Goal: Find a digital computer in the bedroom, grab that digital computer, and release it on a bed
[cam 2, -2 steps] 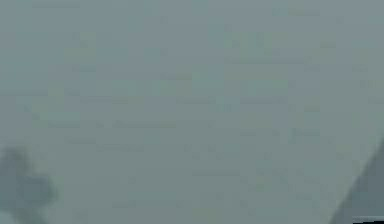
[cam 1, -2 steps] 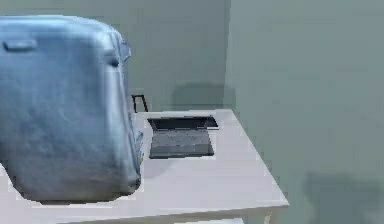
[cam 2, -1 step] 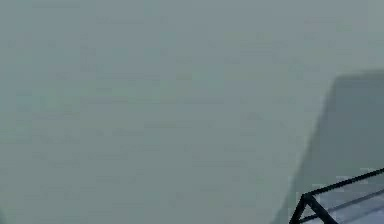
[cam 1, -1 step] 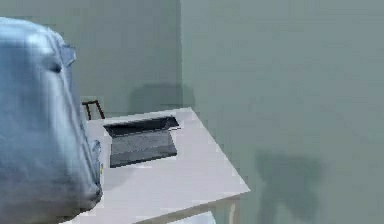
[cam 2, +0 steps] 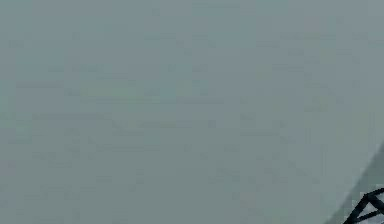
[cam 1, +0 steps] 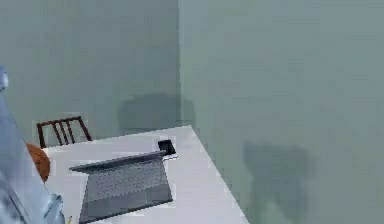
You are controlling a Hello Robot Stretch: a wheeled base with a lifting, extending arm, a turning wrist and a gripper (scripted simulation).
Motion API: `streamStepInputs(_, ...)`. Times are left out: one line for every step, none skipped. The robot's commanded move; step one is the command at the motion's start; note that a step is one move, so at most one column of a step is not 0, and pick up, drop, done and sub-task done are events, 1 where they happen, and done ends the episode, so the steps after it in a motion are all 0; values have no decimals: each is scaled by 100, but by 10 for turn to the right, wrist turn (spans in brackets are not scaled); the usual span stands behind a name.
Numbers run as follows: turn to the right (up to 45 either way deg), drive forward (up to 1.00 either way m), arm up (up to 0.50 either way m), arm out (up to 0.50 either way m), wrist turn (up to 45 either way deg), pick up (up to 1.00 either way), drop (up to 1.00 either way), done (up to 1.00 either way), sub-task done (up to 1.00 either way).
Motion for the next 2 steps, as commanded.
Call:
streamStepInputs(-450,0,0,0,0,0,0,0,0)
streamStepInputs(-450,0,0,0,0,0,0,0,0)
